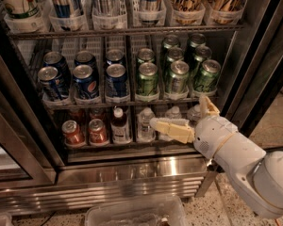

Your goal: Pick green can from middle shelf of fridge

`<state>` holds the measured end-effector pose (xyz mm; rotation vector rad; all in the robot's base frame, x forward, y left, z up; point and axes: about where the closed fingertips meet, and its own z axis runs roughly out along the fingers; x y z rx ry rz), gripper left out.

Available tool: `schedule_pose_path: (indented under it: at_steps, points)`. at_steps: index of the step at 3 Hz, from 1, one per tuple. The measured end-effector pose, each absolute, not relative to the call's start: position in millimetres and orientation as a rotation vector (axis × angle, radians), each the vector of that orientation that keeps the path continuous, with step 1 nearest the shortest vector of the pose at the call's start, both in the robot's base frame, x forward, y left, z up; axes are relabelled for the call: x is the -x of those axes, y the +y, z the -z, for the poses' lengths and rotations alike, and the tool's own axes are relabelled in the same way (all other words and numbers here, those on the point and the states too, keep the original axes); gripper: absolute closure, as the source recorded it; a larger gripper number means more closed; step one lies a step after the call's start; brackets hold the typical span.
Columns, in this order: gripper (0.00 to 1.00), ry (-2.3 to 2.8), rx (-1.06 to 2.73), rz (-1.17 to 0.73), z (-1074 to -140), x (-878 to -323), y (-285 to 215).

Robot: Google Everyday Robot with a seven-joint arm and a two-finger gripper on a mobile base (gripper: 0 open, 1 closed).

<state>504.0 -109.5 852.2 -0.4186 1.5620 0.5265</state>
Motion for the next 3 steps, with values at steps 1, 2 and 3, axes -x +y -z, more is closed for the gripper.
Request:
schedule_pose_path:
  at_steps: [1, 2, 3]
  points:
    - [0.00, 1.527, 0.430, -0.356, -853, -511, -115]
    - [0.00, 1.477, 0.431, -0.211, -859, -509, -111]
    - [0.00, 1.417, 0.404, -0.090, -871, -499, -105]
